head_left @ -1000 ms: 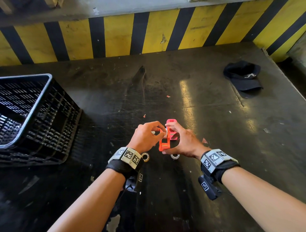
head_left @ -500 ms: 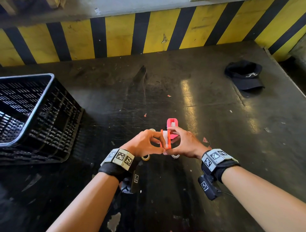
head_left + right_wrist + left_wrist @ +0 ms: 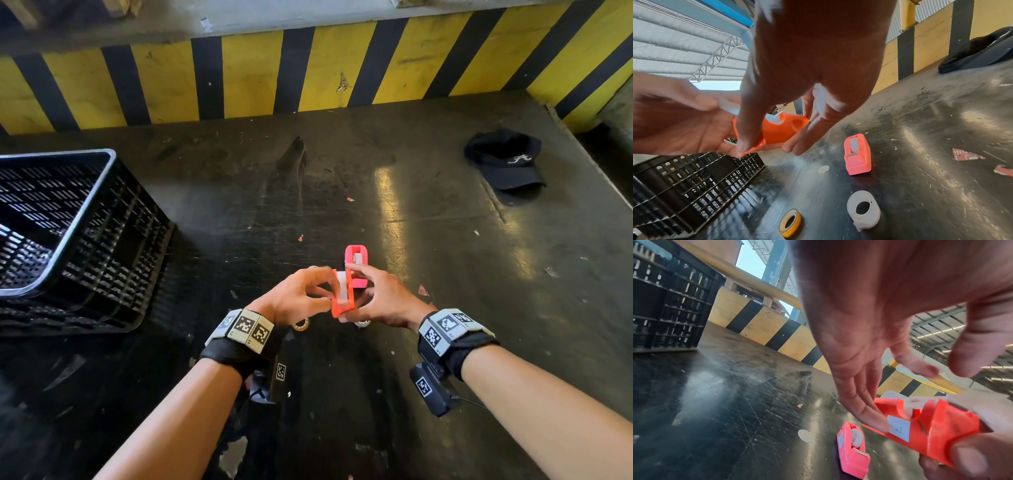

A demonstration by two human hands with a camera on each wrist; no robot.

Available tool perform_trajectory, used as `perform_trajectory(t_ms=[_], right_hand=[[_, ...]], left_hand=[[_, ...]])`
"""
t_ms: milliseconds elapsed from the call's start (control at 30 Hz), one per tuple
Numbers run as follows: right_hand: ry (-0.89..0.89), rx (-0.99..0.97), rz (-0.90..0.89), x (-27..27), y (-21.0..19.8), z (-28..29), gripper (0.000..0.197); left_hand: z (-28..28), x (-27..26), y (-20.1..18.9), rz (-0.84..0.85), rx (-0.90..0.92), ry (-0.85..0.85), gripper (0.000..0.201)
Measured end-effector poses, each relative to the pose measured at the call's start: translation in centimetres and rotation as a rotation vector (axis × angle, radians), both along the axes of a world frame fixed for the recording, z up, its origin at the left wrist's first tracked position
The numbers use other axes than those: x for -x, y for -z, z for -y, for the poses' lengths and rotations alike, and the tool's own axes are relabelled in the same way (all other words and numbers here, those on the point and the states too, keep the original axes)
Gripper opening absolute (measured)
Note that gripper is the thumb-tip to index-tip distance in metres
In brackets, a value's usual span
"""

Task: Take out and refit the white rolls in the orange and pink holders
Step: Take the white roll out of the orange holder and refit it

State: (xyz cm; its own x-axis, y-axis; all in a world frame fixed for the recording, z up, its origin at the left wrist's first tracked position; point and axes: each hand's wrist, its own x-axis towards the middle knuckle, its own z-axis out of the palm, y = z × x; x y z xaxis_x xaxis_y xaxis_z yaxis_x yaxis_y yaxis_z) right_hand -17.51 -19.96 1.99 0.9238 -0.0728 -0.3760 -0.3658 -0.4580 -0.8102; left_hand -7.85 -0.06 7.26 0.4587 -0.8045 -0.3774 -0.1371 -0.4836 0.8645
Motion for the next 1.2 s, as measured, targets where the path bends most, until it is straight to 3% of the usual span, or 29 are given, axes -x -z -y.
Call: perform_trajectory(t_ms=[200,400,566,800,1199], right_hand=[[0.012,-0.012,-0.005,0.2,0.1,-0.1,0.125],[0.039,-0.022,0.01,0.5,0.1,-0.2,0.127],[0.017,-0.028,0.0,0.7,-0.8,-0.1,0.128],[-0.025,0.0,0.008,0.9,-0.9,0.1,0.114],[-0.063,0.07,0.068,0.9,0.5,0.1,0.111]], left_hand=[[0.2,0.2,0.4,0.03,-0.041,-0.076,0.021],[0.3,0.5,0.5,0.069,-0.032,-0.061,0.067],[0.3,0.9,0.5,0.12,-0.033,-0.104,0.081],[0.5,1.2,0.7,0.168,-0.073,-0.075,0.109],[0.3,1.1,3.2,0.216,-0.058,-0.088,0.126]])
